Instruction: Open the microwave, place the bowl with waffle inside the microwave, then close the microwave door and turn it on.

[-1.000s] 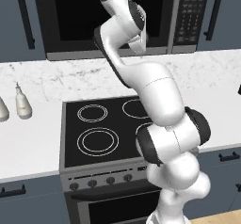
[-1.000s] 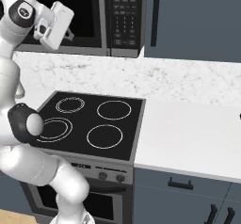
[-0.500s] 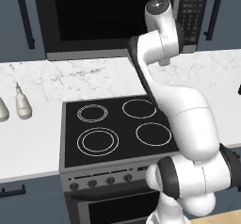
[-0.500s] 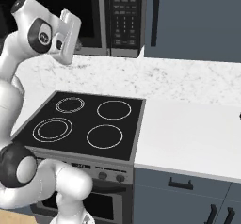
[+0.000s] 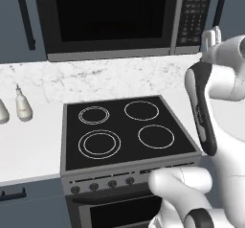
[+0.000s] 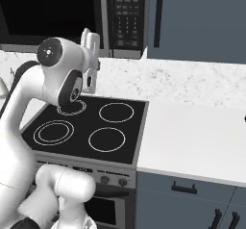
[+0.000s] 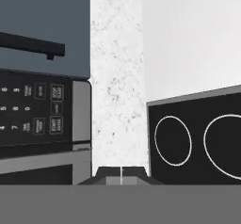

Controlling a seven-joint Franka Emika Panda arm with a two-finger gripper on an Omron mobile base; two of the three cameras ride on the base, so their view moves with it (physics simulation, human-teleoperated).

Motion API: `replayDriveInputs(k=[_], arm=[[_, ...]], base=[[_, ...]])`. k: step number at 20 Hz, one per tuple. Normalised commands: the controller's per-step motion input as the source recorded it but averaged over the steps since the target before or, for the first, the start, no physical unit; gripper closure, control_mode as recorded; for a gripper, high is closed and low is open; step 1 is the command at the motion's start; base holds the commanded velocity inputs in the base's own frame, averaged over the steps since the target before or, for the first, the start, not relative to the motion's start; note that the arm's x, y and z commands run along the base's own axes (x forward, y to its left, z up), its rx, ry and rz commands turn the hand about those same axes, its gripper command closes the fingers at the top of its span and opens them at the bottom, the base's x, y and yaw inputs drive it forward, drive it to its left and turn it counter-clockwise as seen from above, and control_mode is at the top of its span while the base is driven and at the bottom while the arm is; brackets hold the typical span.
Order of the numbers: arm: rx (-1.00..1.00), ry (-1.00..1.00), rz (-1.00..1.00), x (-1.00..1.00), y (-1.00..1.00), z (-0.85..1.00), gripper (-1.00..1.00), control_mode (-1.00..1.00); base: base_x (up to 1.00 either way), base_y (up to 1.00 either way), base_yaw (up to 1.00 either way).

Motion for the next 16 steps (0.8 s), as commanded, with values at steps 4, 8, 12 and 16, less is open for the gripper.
replayDriveInputs(k=[4,8,12,16], arm=[[0.05,0.0,0.28,-0.65,-0.9,0.1,1.0,-1.0],[0.02,0.0,0.25,-0.33,-0.81,0.1,1.0,-1.0],[0.17,-0.15,0.17,-0.04,-0.47,0.12,1.0,-1.0],[0.18,-0.29,0.11,-0.11,-0.08,0.23,1.0,-1.0]], base=[[0.0,0.0,0.0],[0.0,0.0,0.0],[0.0,0.0,0.0],[0.0,0.0,0.0]])
